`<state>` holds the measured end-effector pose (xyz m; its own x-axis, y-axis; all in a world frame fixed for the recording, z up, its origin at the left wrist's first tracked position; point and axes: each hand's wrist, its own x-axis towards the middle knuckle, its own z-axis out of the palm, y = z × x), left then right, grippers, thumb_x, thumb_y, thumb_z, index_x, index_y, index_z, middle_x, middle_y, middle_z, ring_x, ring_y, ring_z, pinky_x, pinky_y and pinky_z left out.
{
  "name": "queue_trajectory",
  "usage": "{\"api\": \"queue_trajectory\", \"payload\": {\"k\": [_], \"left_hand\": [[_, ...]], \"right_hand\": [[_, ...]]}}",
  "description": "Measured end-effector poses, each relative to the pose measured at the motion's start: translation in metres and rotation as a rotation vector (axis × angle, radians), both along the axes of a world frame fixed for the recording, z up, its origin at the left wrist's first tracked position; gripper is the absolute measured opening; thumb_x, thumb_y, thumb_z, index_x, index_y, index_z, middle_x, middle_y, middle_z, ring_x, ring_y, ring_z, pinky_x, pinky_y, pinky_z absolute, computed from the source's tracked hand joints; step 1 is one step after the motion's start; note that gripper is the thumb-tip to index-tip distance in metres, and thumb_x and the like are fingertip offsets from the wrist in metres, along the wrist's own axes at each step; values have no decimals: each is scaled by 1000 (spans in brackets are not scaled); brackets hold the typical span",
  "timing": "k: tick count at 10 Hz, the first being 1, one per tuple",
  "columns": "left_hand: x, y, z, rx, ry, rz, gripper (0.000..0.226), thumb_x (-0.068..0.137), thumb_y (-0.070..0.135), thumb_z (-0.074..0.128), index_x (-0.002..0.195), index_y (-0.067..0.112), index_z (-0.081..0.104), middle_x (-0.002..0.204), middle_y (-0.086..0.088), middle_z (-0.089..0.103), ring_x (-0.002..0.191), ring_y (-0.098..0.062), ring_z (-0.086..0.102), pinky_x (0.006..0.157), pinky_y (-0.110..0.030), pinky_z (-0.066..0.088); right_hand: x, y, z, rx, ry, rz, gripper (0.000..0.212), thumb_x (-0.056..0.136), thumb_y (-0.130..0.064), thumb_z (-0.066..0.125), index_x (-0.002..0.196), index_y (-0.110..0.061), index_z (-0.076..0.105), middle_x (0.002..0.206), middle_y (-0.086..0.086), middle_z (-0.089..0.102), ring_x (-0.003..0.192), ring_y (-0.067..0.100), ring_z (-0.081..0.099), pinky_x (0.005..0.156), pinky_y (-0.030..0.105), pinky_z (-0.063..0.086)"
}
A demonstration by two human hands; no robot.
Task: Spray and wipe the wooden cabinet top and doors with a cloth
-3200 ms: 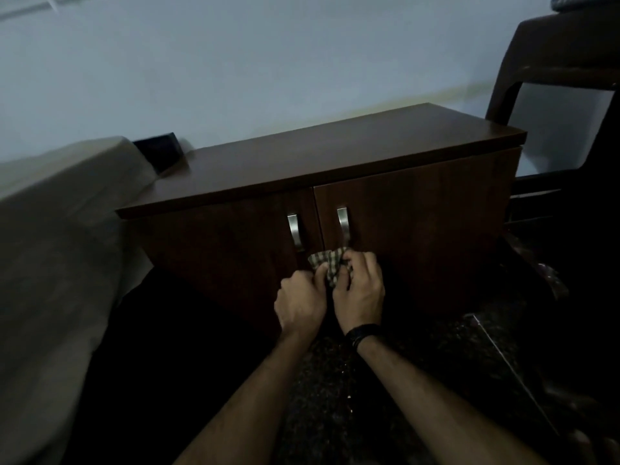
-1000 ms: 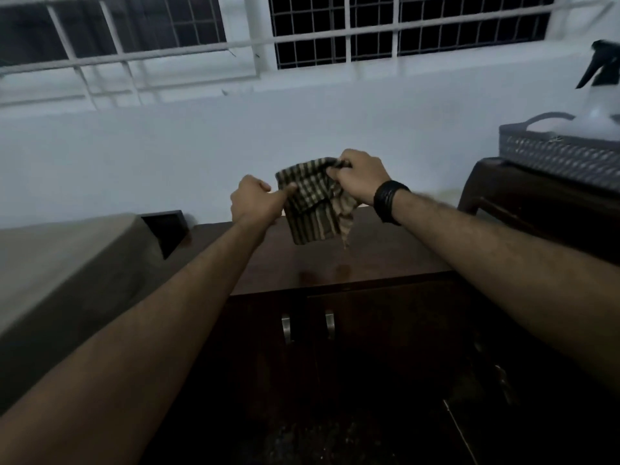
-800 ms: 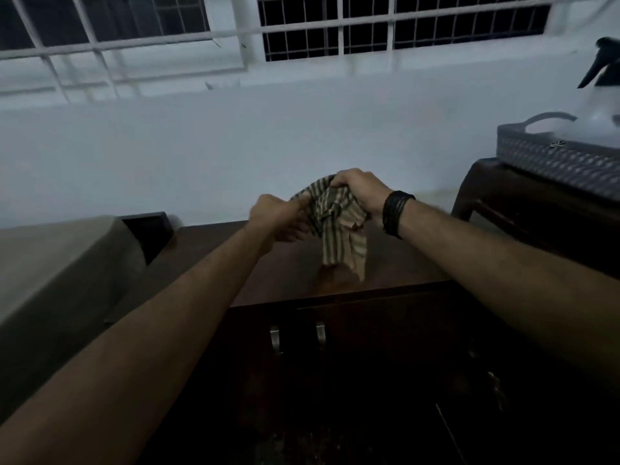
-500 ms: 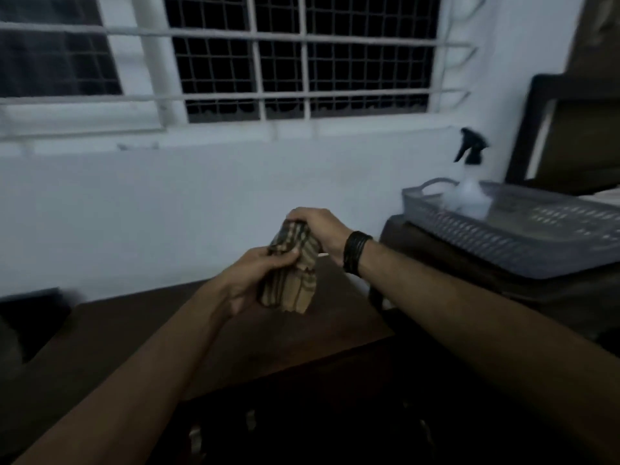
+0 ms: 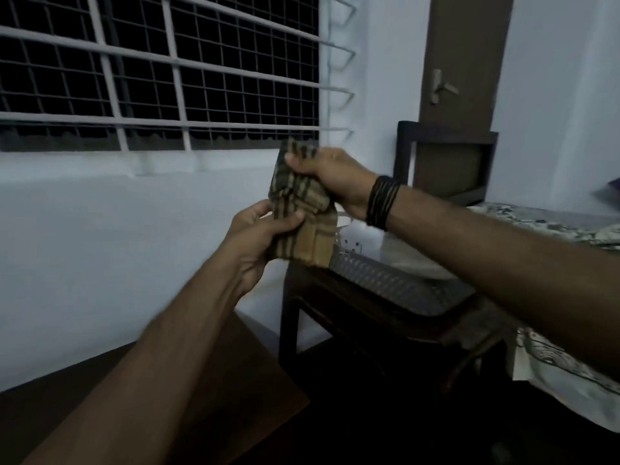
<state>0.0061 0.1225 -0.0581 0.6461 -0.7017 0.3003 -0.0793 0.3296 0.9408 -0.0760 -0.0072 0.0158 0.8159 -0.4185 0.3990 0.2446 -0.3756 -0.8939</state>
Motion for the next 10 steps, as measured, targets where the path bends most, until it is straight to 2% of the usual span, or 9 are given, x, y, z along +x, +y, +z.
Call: {"api": "queue_trajectory", "payload": {"k": [2, 3, 4, 5, 6, 7, 8, 9, 10], "left_hand": [[-2, -71, 5, 133, -146, -138, 26, 89, 34, 70, 105, 15, 76, 98, 3, 78, 91, -9, 73, 78, -23, 57], [-7, -106, 18, 273, -270, -156, 27, 84, 33, 76, 104, 14, 76, 91, 4, 77, 85, -5, 72, 75, -23, 53], [-12, -139, 28, 454, -301, -172, 38, 73, 41, 86, 97, 17, 70, 88, 1, 74, 78, -6, 70, 71, -26, 56], [-20, -162, 23, 752, -611, -175, 36, 79, 44, 78, 91, 13, 65, 85, 0, 67, 78, -16, 61, 66, -30, 47], [-33, -176, 3, 952, -859, -334, 36, 89, 36, 67, 67, 14, 48, 64, -3, 49, 58, -18, 48, 54, -30, 33], [-46, -171, -8, 1036, -986, -354, 32, 89, 28, 63, 66, 14, 46, 67, -5, 52, 65, -25, 54, 58, -29, 37], [-44, -164, -6, 1068, -1053, -281, 30, 85, 39, 61, 101, 14, 65, 101, -7, 68, 93, -28, 65, 76, -35, 53], [-44, -147, 7, 1096, -1167, -449, 58, 91, 54, 53, 140, 24, 50, 139, -8, 56, 124, -31, 53, 107, -43, 41], [-46, -122, 51, 1086, -1065, -578, 70, 95, 57, 52, 154, 27, 30, 158, -8, 35, 145, -33, 30, 119, -54, 16]], "right_hand": [[-21, -71, 45, 54, 49, -82, 25, 92, -27, 68, 105, -6, 67, 99, 12, 73, 92, 26, 69, 93, 42, 57], [-36, -112, 44, 156, 141, -155, 20, 93, -27, 67, 97, -7, 68, 88, 9, 75, 81, 20, 71, 82, 36, 58], [-59, -140, 27, 326, 250, -301, 30, 99, -26, 59, 74, -9, 58, 53, -2, 66, 45, 7, 61, 47, 18, 49], [-76, -168, -19, 521, 458, -442, 22, 97, -23, 61, 83, -7, 65, 63, 3, 70, 50, 13, 65, 51, 23, 53], [-85, -182, -59, 397, 790, -441, 14, 98, -27, 60, 101, -15, 67, 86, -10, 72, 74, 9, 67, 75, 33, 54], [-91, -170, -71, -111, 1056, -350, 50, 101, -39, 51, 144, -13, 46, 143, 2, 49, 130, 21, 46, 109, 33, 33], [-96, -152, -60, -497, 1280, -463, 78, 96, -51, 49, 156, -12, 18, 162, 16, 12, 148, 37, 12, 118, 51, 17], [-95, -139, -52, -670, 1329, -237, 70, 101, -41, 42, 158, -17, 11, 166, 11, -1, 152, 34, -2, 119, 61, 6], [-85, -124, -37, -684, 1426, -31, 68, 103, -48, 38, 158, -18, 13, 166, 10, 1, 152, 33, -3, 120, 58, 5]]}}
